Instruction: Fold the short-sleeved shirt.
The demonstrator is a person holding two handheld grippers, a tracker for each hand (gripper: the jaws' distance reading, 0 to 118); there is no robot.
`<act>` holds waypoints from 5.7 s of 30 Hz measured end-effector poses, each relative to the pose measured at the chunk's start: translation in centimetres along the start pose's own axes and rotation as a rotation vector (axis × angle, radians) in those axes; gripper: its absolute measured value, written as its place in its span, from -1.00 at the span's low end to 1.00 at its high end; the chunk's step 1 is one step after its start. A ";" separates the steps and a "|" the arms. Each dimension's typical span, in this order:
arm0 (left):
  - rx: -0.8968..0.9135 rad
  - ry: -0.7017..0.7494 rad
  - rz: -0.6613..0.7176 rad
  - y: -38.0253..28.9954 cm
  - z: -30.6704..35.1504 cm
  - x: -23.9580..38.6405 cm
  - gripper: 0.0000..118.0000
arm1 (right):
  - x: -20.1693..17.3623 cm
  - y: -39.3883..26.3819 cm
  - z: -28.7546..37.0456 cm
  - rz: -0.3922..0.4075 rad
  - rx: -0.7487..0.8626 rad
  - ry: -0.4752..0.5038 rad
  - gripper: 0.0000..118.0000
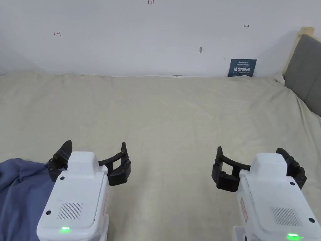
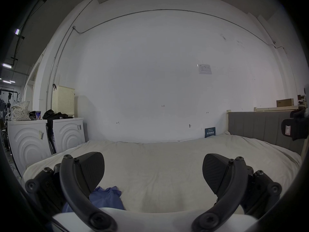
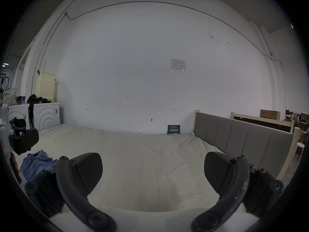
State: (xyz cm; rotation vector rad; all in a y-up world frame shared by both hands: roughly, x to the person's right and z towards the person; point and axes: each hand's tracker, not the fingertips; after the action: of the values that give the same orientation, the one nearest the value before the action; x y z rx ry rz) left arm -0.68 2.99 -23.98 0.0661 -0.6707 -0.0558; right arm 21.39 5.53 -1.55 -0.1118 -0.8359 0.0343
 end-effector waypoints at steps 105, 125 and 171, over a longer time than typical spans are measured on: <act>-1.023 0.283 0.243 -18.4 -9.8 -23.9 -0.99 | -12.7 0.5 -7.7 0.034 -0.103 0.314 -0.98; -0.465 -0.181 0.227 9.1 -8.5 -11.5 -0.99 | -3.9 3.5 -3.0 -0.031 0.021 0.230 -0.98; -0.698 -0.497 0.005 -3.2 -9.3 13.7 0.92 | 6.5 2.6 0.1 -0.044 -0.010 -0.003 -0.97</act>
State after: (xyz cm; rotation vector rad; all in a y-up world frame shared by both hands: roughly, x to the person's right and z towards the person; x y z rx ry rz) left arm 15.70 -0.81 -22.99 -0.6397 -1.1145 -0.3047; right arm 25.71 8.62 3.01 -0.1031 -0.8408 -0.0115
